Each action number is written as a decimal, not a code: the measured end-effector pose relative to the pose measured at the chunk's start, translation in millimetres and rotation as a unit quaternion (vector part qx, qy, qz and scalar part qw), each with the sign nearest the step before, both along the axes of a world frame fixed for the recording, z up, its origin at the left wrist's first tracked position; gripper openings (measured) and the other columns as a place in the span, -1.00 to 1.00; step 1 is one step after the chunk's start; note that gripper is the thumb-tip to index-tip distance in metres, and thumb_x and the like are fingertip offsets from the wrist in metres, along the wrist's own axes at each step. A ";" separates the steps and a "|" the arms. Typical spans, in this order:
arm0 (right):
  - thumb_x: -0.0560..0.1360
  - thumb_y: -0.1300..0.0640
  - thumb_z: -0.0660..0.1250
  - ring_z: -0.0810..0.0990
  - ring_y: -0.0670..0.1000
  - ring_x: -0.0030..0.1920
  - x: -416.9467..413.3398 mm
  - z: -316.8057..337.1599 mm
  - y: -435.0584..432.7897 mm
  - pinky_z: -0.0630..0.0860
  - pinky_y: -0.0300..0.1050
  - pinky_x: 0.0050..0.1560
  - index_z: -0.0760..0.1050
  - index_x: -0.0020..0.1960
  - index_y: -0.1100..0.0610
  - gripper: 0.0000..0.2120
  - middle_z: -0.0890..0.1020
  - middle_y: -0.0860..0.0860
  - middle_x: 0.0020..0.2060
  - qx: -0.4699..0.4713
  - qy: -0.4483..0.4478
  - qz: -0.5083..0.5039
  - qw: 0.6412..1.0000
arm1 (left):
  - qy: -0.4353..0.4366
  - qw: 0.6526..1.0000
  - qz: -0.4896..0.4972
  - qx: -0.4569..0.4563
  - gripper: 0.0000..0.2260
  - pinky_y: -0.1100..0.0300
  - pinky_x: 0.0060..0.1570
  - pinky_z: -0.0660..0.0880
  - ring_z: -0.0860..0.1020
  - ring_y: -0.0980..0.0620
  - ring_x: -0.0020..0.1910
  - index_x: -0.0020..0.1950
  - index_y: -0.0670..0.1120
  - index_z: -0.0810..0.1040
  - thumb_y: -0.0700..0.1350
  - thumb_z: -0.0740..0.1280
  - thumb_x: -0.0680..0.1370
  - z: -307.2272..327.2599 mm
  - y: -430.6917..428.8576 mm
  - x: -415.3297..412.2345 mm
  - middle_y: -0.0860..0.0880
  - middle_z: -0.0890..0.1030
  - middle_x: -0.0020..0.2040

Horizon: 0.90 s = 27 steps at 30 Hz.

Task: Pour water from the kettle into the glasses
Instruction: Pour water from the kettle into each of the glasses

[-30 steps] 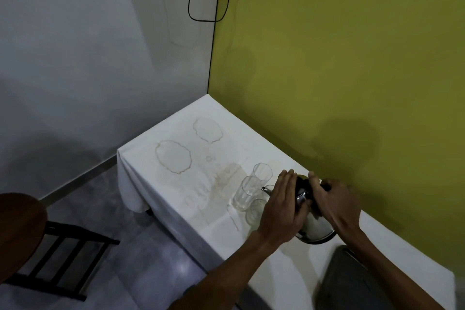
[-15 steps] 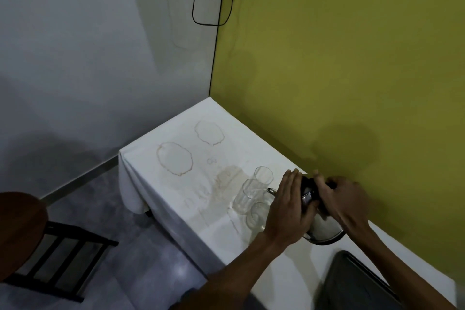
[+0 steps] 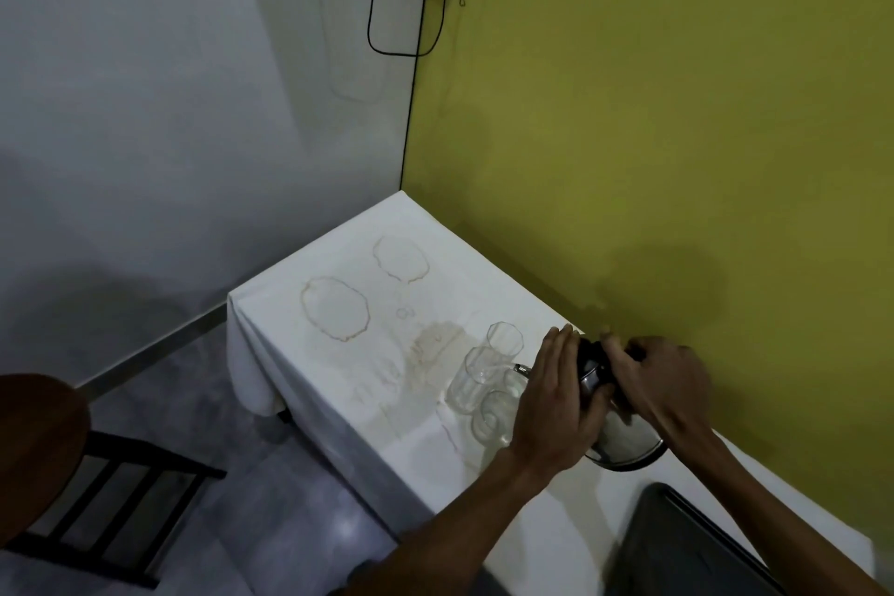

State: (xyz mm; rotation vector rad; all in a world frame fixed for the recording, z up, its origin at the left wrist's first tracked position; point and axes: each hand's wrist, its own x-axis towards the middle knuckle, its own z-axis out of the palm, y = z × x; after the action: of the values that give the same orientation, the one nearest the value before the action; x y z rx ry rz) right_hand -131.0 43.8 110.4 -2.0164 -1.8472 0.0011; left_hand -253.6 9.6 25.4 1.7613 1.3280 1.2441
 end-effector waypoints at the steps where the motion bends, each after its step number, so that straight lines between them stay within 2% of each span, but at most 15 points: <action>1: 0.53 -0.26 0.19 0.44 0.12 -0.60 -0.7 0.3 -0.4 0.42 -0.14 -0.42 0.42 -0.50 0.26 -0.33 0.49 0.18 -0.61 0.000 0.001 -0.001 1.000 | 0.001 1.000 0.000 -0.001 -0.31 -0.01 0.56 0.17 0.09 -0.04 0.63 0.59 -0.22 0.19 0.26 0.00 0.65 0.1 -0.5 0.0 -0.14 0.22 0.61; 8: 0.52 -0.31 0.14 0.53 0.16 -0.55 2.8 -5.3 -3.4 0.53 -0.03 -0.38 0.43 -0.51 0.24 -0.31 0.49 0.16 -0.61 -0.006 0.023 -0.010 1.000 | 0.005 1.000 -0.005 -0.001 -0.31 0.01 0.56 0.16 0.11 -0.04 0.62 0.59 -0.22 0.20 0.27 0.00 0.66 -1.3 -3.4 -0.6 -0.15 0.23 0.61; 13: 0.52 -0.34 0.12 0.45 0.05 -0.54 6.5 -15.0 -12.0 0.46 -0.08 -0.30 0.40 -0.50 0.22 -0.30 0.46 0.07 -0.62 -0.026 0.083 -0.033 0.996 | 0.033 0.999 -0.021 0.007 -0.35 -0.02 0.55 0.18 0.12 -0.05 0.62 0.57 -0.22 0.25 0.22 0.02 0.66 -0.2 -2.0 -2.0 -0.15 0.25 0.60; 18: 0.64 -0.20 0.23 0.49 0.12 -0.45 6.3 -31.6 -31.7 0.51 0.08 -0.18 0.37 -0.53 0.12 -0.36 0.47 0.03 -0.59 -0.036 0.183 -0.094 0.978 | 0.091 0.993 -0.060 0.051 -0.45 0.00 0.56 0.16 0.17 -0.10 0.60 0.52 -0.24 0.32 0.11 0.17 0.68 -4.2 1.4 -4.8 -0.18 0.32 0.56; 22: 0.66 -0.07 0.27 0.46 0.13 -0.42 0.2 -39.0 -44.0 0.35 0.01 -0.22 0.37 -0.54 0.15 -0.37 0.47 0.07 -0.58 -0.022 0.255 -0.147 0.955 | 0.148 0.980 -0.096 0.092 -0.46 -0.05 0.55 0.16 0.23 -0.16 0.57 0.49 -0.28 0.36 0.11 0.10 0.70 -6.7 5.2 -8.8 -0.23 0.38 0.51; 24: 0.67 -0.06 0.27 0.43 0.13 -0.42 -1.9 -42.8 -46.6 0.35 0.02 -0.21 0.35 -0.53 0.13 -0.38 0.45 0.08 -0.58 -0.014 0.288 -0.161 0.944 | 0.180 0.970 -0.110 0.121 -0.50 -0.08 0.54 0.17 0.24 -0.19 0.56 0.47 -0.31 0.37 0.04 0.18 0.68 -6.4 8.5 -10.1 -0.26 0.40 0.50; 27: 0.67 -0.07 0.26 0.46 0.14 -0.38 -0.2 -46.5 -45.9 0.39 0.03 -0.17 0.44 -0.48 0.18 -0.41 0.51 0.12 -0.52 0.003 0.321 -0.174 0.931 | 0.200 0.961 -0.127 0.140 -0.49 -0.07 0.55 0.14 0.22 -0.20 0.56 0.47 -0.31 0.36 0.03 0.19 0.66 1.9 14.6 -9.5 -0.26 0.39 0.50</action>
State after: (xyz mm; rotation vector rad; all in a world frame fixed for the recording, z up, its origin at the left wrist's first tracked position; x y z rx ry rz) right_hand -131.1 -2.1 63.9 -1.9875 -1.0730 0.4926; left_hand -263.1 24.2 27.3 2.3983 1.1210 1.0019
